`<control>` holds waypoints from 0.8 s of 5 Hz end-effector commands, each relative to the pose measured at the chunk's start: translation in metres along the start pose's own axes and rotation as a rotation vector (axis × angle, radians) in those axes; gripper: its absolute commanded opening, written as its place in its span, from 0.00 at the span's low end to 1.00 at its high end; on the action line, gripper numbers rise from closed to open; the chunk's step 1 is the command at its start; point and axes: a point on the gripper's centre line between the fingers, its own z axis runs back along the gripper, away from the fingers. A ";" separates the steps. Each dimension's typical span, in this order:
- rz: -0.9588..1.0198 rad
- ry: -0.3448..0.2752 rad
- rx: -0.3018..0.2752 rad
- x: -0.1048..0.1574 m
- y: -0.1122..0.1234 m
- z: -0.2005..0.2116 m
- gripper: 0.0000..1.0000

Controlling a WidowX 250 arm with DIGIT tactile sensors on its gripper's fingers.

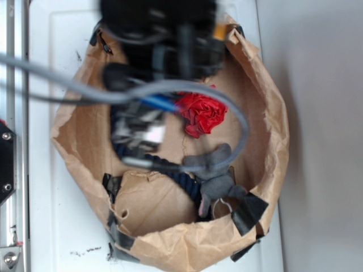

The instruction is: Grab the red paper.

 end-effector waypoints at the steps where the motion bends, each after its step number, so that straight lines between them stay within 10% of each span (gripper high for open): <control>1: -0.046 0.075 0.100 0.031 0.012 -0.064 1.00; 4: -0.077 0.051 0.082 0.052 0.015 -0.117 1.00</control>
